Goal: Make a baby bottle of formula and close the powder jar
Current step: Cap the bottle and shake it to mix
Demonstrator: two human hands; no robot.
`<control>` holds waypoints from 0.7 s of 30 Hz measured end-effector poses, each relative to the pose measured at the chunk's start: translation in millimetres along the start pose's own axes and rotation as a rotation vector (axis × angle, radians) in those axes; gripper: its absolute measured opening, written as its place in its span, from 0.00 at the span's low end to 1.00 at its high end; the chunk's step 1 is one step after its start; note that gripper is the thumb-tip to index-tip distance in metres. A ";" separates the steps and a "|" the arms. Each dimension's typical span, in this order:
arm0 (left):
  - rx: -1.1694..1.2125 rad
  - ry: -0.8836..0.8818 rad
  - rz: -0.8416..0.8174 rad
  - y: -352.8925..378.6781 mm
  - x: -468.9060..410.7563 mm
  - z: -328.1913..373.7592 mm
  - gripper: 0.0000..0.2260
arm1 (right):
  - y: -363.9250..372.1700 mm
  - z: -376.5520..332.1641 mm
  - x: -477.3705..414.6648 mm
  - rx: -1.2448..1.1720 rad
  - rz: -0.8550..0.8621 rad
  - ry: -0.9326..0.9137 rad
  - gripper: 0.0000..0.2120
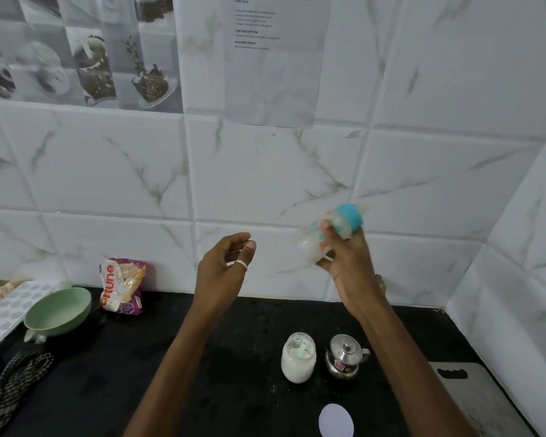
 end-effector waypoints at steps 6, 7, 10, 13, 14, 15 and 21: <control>0.014 -0.002 0.000 2.2 0.4 0.6 0.06 | -0.9 6.4 1.4 -0.095 0.019 0.026 0.25; 0.014 -0.003 0.001 1.4 0.7 0.2 0.06 | -2.0 6.1 0.5 -0.121 0.050 0.015 0.25; 0.013 -0.001 0.011 -0.4 -0.2 0.4 0.07 | 3.2 12.6 3.0 0.073 -0.047 0.046 0.30; 0.026 -0.004 0.012 -0.3 -0.3 1.2 0.06 | -1.4 11.1 1.9 0.010 -0.013 0.037 0.32; 0.026 -0.005 0.011 -0.5 0.1 1.1 0.06 | -4.2 9.7 1.0 -0.076 0.038 0.024 0.31; 0.024 -0.005 0.010 -0.7 0.3 0.8 0.06 | -5.2 8.6 0.8 -0.116 0.070 0.012 0.30; 0.019 0.001 0.010 -0.1 0.2 1.6 0.07 | 4.3 10.2 5.5 0.059 -0.056 0.033 0.31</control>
Point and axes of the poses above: each hand's wrist, its own x-axis away from the middle knuckle, its own y-axis out of the palm, z = x × y, the point moved 5 cm from there along -x, towards the middle knuckle, and after that the axes turned 8 degrees about x, right-handed, at the moved point
